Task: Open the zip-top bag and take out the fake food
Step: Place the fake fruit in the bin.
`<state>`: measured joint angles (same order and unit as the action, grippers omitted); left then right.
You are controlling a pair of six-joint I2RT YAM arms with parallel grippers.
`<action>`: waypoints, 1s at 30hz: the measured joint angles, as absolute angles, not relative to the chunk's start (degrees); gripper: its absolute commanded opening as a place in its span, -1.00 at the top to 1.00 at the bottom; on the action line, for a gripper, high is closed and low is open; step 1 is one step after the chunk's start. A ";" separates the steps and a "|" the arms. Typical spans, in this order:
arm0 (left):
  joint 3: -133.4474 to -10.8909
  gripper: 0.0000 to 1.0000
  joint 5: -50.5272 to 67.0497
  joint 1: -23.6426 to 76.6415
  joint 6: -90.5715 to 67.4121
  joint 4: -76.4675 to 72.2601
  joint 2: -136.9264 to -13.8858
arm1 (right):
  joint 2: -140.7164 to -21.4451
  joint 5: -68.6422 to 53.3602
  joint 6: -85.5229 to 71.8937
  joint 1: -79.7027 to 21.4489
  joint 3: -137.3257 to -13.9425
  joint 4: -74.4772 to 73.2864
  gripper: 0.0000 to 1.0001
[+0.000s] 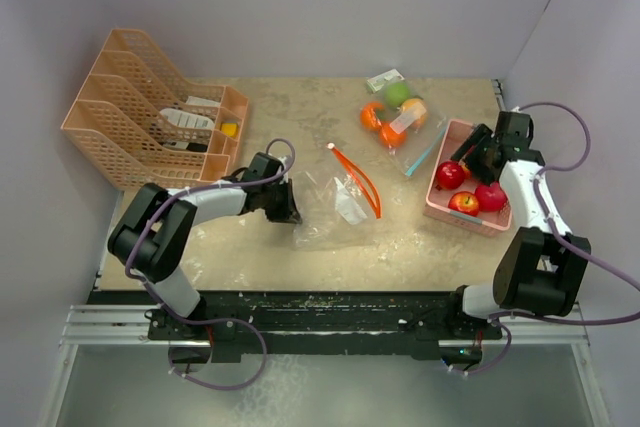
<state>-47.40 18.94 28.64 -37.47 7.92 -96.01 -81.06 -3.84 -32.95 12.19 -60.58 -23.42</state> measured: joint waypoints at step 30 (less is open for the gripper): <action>-50.70 1.00 18.35 28.64 -37.43 9.47 -97.06 | -86.37 -16.47 -34.96 10.98 -53.30 -15.75 0.80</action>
